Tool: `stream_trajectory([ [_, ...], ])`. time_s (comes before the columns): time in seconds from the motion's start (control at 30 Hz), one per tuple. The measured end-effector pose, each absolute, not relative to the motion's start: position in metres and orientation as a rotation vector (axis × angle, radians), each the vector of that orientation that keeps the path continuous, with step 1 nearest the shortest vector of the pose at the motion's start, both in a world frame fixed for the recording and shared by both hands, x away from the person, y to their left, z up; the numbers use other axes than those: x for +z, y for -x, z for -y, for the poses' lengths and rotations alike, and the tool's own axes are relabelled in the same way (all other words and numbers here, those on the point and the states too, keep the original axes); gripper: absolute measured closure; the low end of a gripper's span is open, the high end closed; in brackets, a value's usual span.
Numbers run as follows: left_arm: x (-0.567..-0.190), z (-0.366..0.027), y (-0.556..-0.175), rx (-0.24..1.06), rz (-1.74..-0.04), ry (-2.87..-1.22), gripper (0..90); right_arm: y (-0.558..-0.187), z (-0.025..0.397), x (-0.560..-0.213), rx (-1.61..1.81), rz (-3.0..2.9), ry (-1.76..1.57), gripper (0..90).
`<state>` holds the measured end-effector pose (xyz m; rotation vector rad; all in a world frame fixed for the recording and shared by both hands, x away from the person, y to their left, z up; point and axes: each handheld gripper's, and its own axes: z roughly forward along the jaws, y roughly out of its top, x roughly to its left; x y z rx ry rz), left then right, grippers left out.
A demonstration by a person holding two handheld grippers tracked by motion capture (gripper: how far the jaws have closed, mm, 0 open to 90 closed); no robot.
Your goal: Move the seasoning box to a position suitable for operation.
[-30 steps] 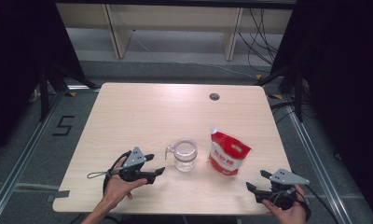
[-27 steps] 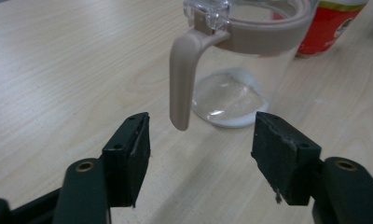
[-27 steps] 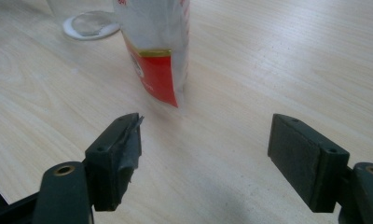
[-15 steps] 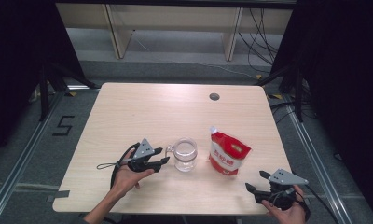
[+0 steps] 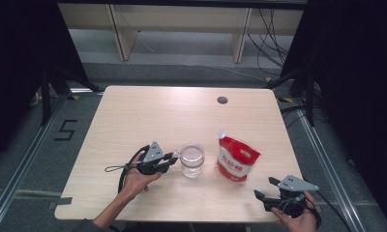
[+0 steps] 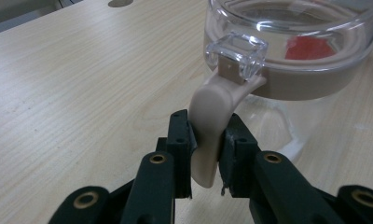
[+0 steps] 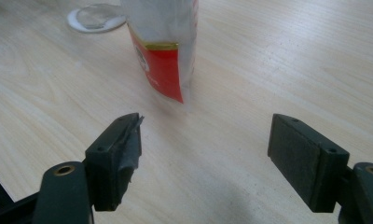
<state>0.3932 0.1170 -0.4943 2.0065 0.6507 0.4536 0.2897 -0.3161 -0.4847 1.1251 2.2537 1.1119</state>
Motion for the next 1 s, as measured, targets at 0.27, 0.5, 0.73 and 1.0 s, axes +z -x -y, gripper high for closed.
stream_trajectory([
  [0.27, -0.494, -0.119, -0.391, 0.423, -0.664, -1.999, 75.6, -0.29, 0.317, -0.485, 1.124, -2.25, -1.127, 27.6],
  [0.5, -0.494, -0.121, -0.381, 0.397, -0.629, -2.004, 75.6, -0.286, 0.313, -0.483, 1.134, -2.263, -1.145, 29.0],
  [0.73, -0.493, -0.121, -0.366, 0.371, -0.624, -2.015, 75.4, -0.285, 0.312, -0.48, 1.192, -2.267, -1.08, 33.2],
  [1.0, -0.493, -0.121, -0.35, 0.358, -0.613, -2.022, 75.3, -0.281, 0.308, -0.476, 1.283, -2.311, -1.018, 35.9],
])
